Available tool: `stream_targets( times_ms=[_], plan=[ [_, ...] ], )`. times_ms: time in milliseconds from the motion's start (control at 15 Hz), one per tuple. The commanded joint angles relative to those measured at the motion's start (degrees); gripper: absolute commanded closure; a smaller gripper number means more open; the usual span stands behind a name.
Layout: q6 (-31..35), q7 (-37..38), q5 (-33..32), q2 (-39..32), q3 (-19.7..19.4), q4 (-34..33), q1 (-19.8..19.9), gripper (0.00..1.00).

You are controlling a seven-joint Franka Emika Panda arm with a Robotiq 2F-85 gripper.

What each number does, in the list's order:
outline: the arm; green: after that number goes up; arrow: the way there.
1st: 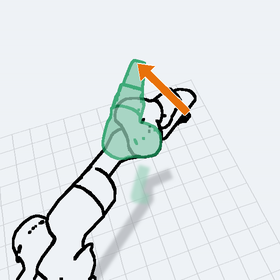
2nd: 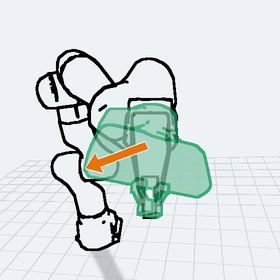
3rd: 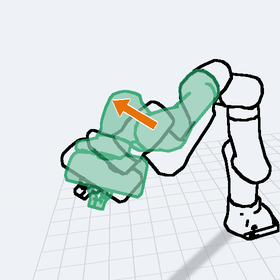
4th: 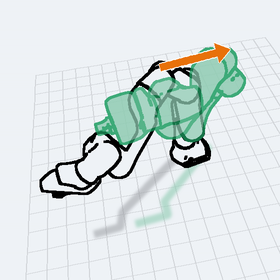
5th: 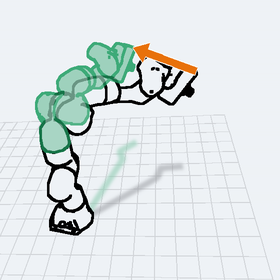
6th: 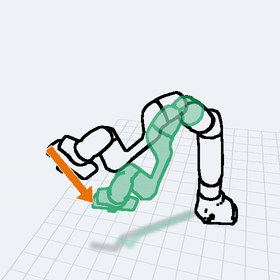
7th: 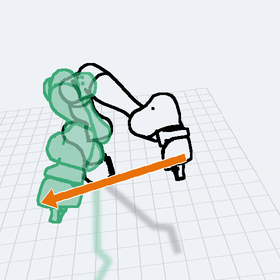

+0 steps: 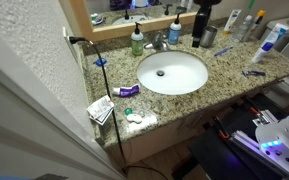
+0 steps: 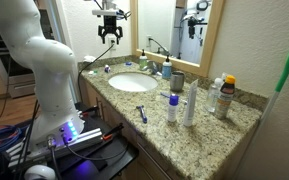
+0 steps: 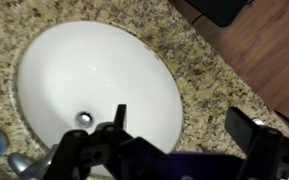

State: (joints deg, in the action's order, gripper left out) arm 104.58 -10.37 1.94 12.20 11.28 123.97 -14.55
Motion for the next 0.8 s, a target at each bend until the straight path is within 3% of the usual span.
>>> stream_targets(
  times_ms=[0,200,333,400,533,733],
  plan=[
    [6.6,2.2,2.9,-12.9,3.3,-7.9,-1.8,0.00],
    [12.0,6.2,2.3,-22.5,5.3,-17.5,-3.0,0.00],
    [11.6,7.8,2.1,-26.1,5.7,-24.6,-3.7,0.00],
    [12.7,6.9,1.9,-21.9,5.5,-17.2,-3.4,0.00],
    [12.5,7.5,1.9,-25.0,5.6,-22.5,-3.8,0.00],
    [12.4,7.5,1.9,-25.6,5.6,-23.9,-3.8,0.00]
  ],
)
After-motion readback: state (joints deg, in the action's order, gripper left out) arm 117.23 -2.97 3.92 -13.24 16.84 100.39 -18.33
